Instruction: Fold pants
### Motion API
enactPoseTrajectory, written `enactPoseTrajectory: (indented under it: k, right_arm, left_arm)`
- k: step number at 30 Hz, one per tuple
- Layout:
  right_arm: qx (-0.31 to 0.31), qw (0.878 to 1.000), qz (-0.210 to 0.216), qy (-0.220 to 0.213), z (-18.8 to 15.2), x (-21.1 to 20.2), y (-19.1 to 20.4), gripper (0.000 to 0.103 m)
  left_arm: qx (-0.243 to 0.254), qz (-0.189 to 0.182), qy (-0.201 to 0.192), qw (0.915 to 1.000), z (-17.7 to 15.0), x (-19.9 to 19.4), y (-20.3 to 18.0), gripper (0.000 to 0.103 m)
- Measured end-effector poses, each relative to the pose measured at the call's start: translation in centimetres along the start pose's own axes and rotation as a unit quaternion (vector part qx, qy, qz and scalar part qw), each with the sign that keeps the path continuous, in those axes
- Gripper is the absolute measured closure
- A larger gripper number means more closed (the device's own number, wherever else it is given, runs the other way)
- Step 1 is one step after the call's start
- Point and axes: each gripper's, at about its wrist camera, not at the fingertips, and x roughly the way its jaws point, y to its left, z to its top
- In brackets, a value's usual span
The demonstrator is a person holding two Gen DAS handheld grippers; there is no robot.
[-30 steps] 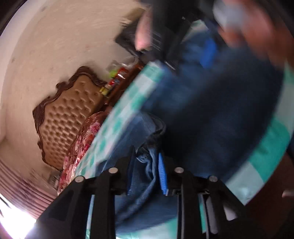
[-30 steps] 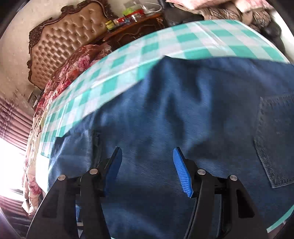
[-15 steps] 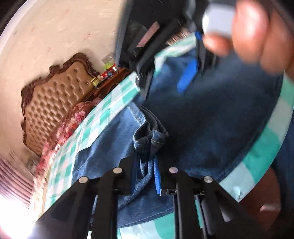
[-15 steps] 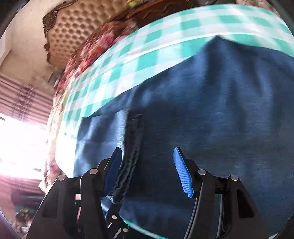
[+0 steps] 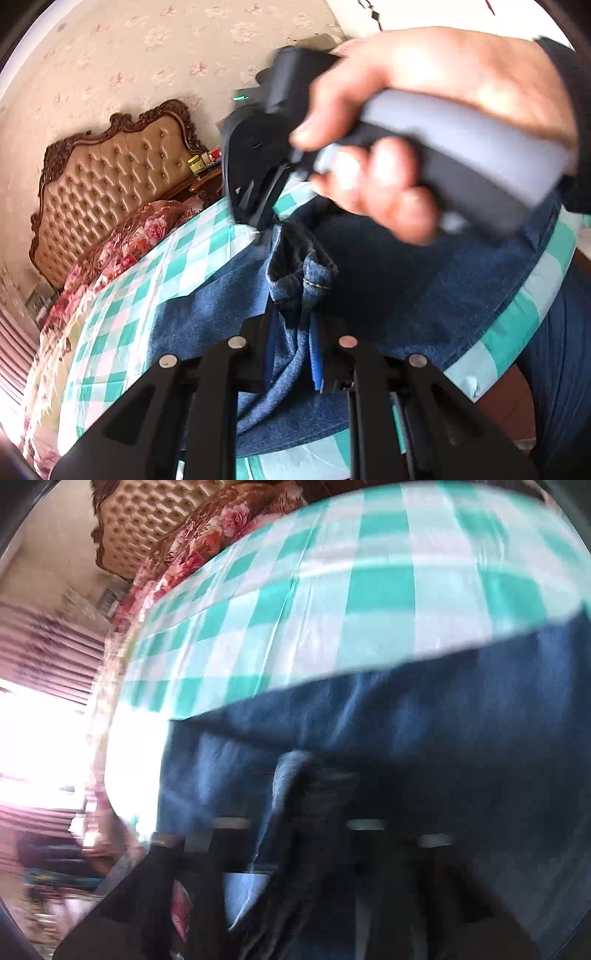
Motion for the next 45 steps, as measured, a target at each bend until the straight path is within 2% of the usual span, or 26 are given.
enactPoseTrajectory:
  k: [2, 5, 8, 10, 11, 12, 13, 14, 15, 17, 19, 20, 21, 22, 25, 28, 34, 36, 37, 38, 39, 41, 42, 43, 45]
  right_arm:
    - [-0.026, 0.999, -0.009, -0.025, -0.3, -1.4, 0.4, 0.088]
    - [-0.043, 0.997, -0.023, -0.054, -1.1, -3.8, -0.9, 0.088]
    - [-0.040, 0.998, -0.041, -0.032, -1.5, -3.2, -3.9, 0.088]
    - [-0.046, 0.998, -0.039, -0.024, -1.7, -2.3, -4.6, 0.086]
    - [-0.053, 0.998, -0.034, -0.027, -1.8, -2.5, -4.9, 0.082]
    - [-0.052, 0.998, -0.028, -0.026, -1.9, -2.7, -5.1, 0.070]
    - [-0.045, 0.999, -0.013, -0.027, -1.8, -3.0, -5.4, 0.047]
    - [-0.035, 0.999, -0.002, -0.038, -1.6, -3.5, -5.7, 0.039]
    - [-0.034, 0.998, -0.004, -0.049, -1.4, -3.6, -5.7, 0.038]
    - [-0.031, 0.998, -0.002, -0.048, -1.2, -3.7, -6.3, 0.043]
    - [-0.028, 0.999, 0.005, -0.040, -1.0, -3.2, -6.4, 0.052]
    - [-0.034, 0.998, 0.000, -0.045, -1.0, -3.2, -6.4, 0.053]
    - [-0.040, 0.998, -0.007, -0.047, -0.8, -2.9, -5.9, 0.060]
    - [-0.046, 0.997, -0.021, -0.050, -0.6, -2.8, -5.6, 0.076]
    - [-0.045, 0.998, -0.013, -0.053, -0.5, -3.0, -5.4, 0.086]
    - [-0.061, 0.995, -0.024, -0.077, -1.1, -4.7, -4.9, 0.086]
    - [-0.059, 0.995, -0.047, -0.072, -1.5, -4.2, -5.7, 0.086]
    - [-0.073, 0.992, -0.081, -0.071, -1.7, -3.3, -5.4, 0.086]
    - [-0.086, 0.988, -0.102, -0.078, -2.0, -3.3, -5.0, 0.086]
    - [-0.089, 0.986, -0.113, -0.088, -2.3, -3.6, -4.8, 0.086]
    - [-0.088, 0.983, -0.124, -0.099, -2.5, -4.1, -4.6, 0.086]
    - [-0.092, 0.969, -0.171, -0.153, -3.8, -6.5, -3.3, 0.083]
    - [-0.099, 0.962, -0.185, -0.174, -4.4, -7.4, -2.7, 0.082]
    - [-0.109, 0.957, -0.186, -0.195, -5.4, -8.4, -1.8, 0.082]
    - [-0.134, 0.956, -0.170, -0.201, -7.2, -8.5, 0.3, 0.082]
  left_arm:
    - [0.021, 0.008, -0.007, 0.9997, 0.5, -0.1, -1.5, 0.089]
    - [0.031, -0.008, -0.015, 0.9994, 1.1, -0.3, -3.5, 0.090]
    - [0.054, -0.029, -0.002, 0.9981, 0.8, 1.1, -6.0, 0.090]
    - [0.068, -0.028, 0.010, 0.9973, 0.5, 1.9, -7.3, 0.086]
    - [0.070, -0.025, 0.011, 0.9971, 0.4, 1.9, -7.6, 0.082]
    - [0.070, -0.025, 0.011, 0.9972, 0.3, 1.8, -7.7, 0.077]
    - [0.069, -0.024, 0.011, 0.9973, 0.3, 1.8, -7.7, 0.075]
    - [0.071, -0.019, 0.010, 0.9973, 0.3, 1.8, -7.8, 0.075]
    - [0.077, -0.013, 0.008, 0.9969, 0.3, 1.8, -8.0, 0.075]
    - [0.088, -0.009, 0.008, 0.9961, 0.2, 2.2, -8.5, 0.075]
    - [0.099, -0.007, 0.010, 0.9950, 0.1, 2.5, -9.1, 0.075]
    - [0.103, -0.005, 0.009, 0.9946, 0.0, 2.6, -9.3, 0.079]
    - [0.108, -0.005, 0.008, 0.9942, 0.0, 2.8, -9.3, 0.085]
    - [0.115, 0.000, 0.009, 0.9933, -0.1, 2.9, -9.5, 0.087]
    - [0.130, 0.009, 0.001, 0.9915, 0.0, 2.4, -9.7, 0.091]
    - [0.134, 0.007, -0.009, 0.9909, 0.2, 1.9, -9.4, 0.092]
    - [0.133, -0.017, 0.000, 0.9909, -0.3, 2.8, -10.3, 0.091]
    - [0.124, -0.023, -0.003, 0.9920, -0.3, 2.5, -9.5, 0.084]
    - [0.095, -0.031, -0.006, 0.9949, -0.3, 1.8, -8.3, 0.081]
    - [0.071, -0.032, -0.008, 0.9969, -0.4, 1.1, -7.1, 0.071]
    - [0.045, -0.023, -0.012, 0.9987, -0.9, 0.2, -5.6, 0.065]
    - [0.016, 0.012, -0.016, 0.9997, -2.3, -1.3, -3.2, 0.064]
    - [0.001, 0.046, -0.013, 0.9989, -3.9, -2.3, -1.4, 0.058]
    - [-0.008, 0.066, -0.008, 0.9978, -5.0, -2.7, -0.3, 0.056]
    - [-0.022, 0.107, 0.013, 0.9939, -7.4, -3.2, 2.0, 0.055]
